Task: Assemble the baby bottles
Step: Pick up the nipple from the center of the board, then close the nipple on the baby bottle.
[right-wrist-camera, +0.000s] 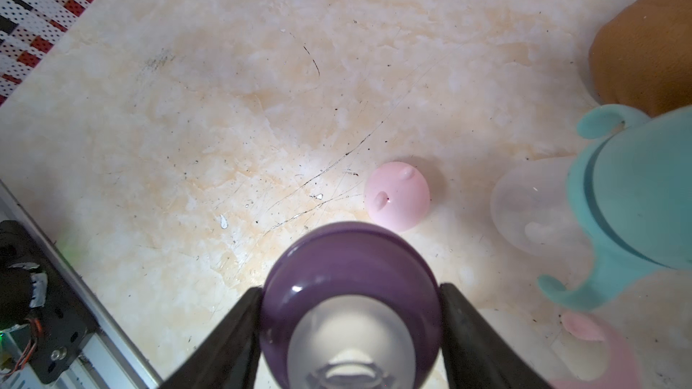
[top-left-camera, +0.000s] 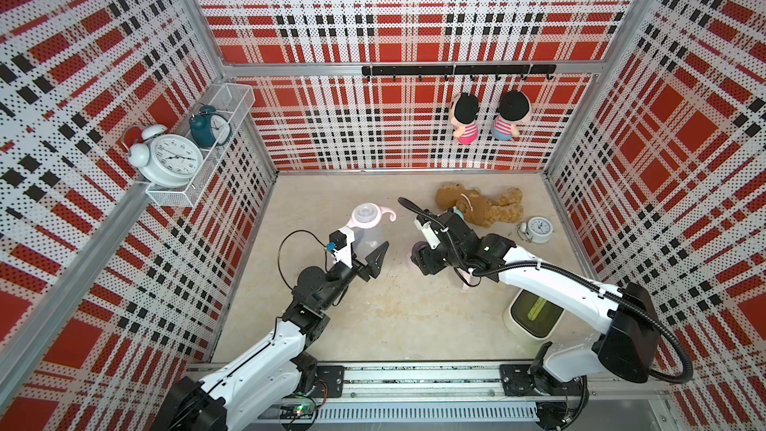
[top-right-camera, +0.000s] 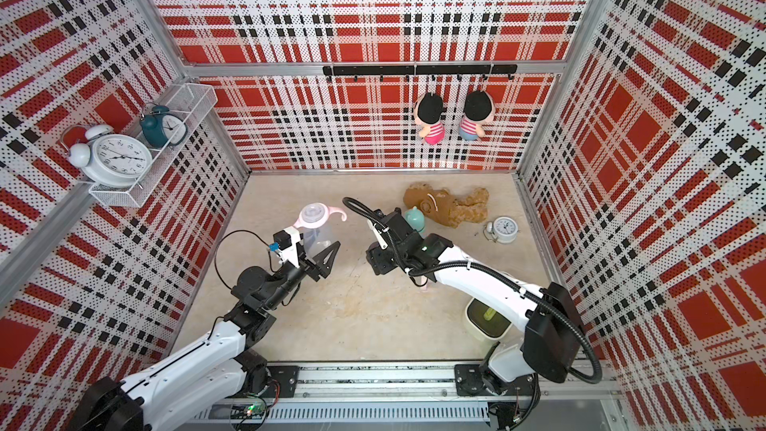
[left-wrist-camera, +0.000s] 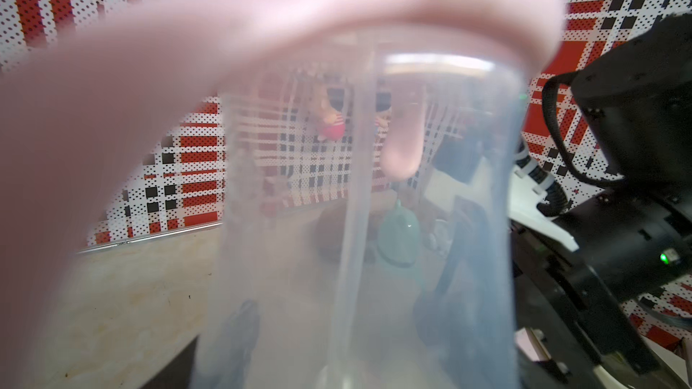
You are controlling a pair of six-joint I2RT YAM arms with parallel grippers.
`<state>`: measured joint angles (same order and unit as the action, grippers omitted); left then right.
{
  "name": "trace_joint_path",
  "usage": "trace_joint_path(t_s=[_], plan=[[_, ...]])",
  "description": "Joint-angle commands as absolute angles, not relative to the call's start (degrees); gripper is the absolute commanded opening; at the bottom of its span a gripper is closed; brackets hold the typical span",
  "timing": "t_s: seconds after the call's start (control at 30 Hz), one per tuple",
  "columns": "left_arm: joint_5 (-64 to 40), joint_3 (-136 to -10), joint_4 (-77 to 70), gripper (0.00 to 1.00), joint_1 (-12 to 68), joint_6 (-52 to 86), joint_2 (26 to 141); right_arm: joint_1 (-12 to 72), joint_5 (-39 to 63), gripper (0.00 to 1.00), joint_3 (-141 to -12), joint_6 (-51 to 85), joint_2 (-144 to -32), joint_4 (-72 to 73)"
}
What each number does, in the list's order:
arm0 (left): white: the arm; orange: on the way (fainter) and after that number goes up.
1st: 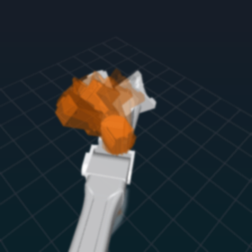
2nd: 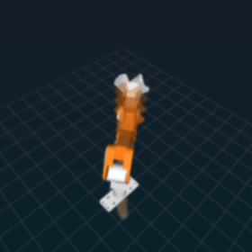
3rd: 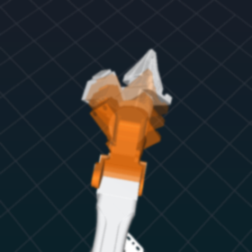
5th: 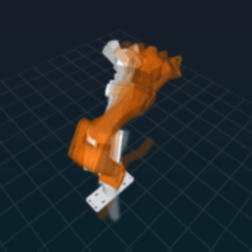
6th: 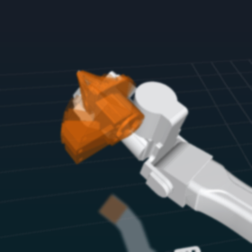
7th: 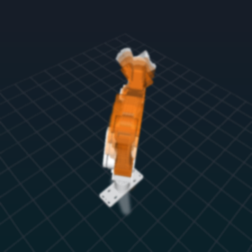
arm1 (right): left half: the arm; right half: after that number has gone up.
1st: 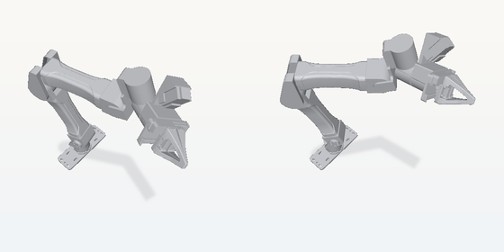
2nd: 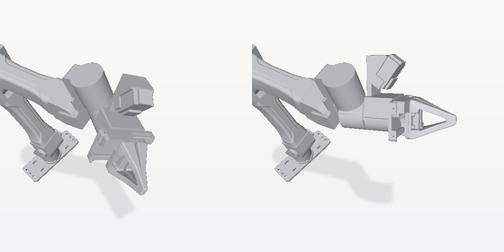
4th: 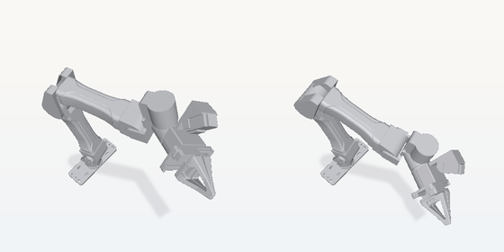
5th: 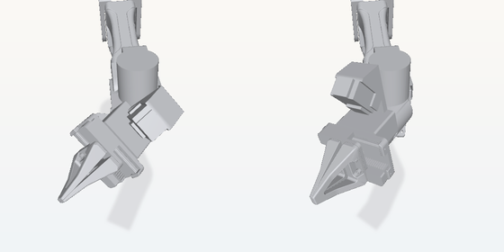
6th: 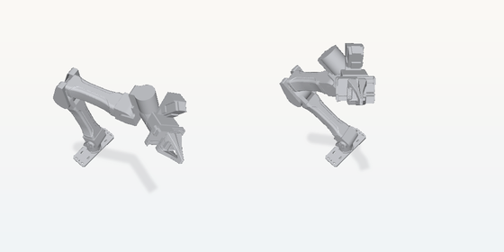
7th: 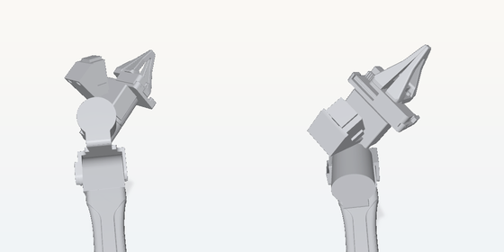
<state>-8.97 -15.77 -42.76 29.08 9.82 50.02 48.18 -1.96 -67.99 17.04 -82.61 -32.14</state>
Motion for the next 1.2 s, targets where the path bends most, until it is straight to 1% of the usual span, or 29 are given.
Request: trace_joint_path(t_s=[0.0, 0.17, 0.3, 0.57, 0.77, 0.93, 1.03, 1.17], plan=[[-9.8, -16.4, -46.0, 0.00, 29.2, 9.9, 50.6, 48.0, 0.0, 0.59, -68.7, 15.5, -81.6, -34.5], [-10.1, -16.1, -46.8, 0.00, 29.1, 9.5, 51.1, 47.8, 0.4, 0.58, -69.0, 15.4, -80.4, -35.5], [-12.7, -14.9, -48.6, 0.00, 29.0, 7.9, 51.4, 46.8, 1.9, 0.58, -70.8, 14.3, -78.7, -36.9], [-18.5, -10.0, -57.6, 0.00, 29.3, 5.7, 54.2, 44.4, 6.3, 0.58, -79.3, 11.7, -76.4, -40.1], [-17.4, -8.9, -59.6, 0.00, 33.0, 1.3, 56.1, 44.0, 9.3, 0.57, -87.6, 11.1, -78.2, -42.3], [-16.0, -8.9, -60.3, 0.00, 35.1, -0.7, 57.0, 43.9, 13.2, 0.57, -92.5, 11.0, -82.1, -44.1], [-15.5, -8.9, -60.6, 0.00, 35.6, -1.0, 57.0, 43.9, 15.1, 0.57, -93.5, 10.9, -84.3, -45.5], [-15.4, -9.1, -60.7, 0.00, 35.8, -1.4, 57.0, 43.9, 16.9, 0.55, -91.3, 11.0, -85.4, -46.4]])
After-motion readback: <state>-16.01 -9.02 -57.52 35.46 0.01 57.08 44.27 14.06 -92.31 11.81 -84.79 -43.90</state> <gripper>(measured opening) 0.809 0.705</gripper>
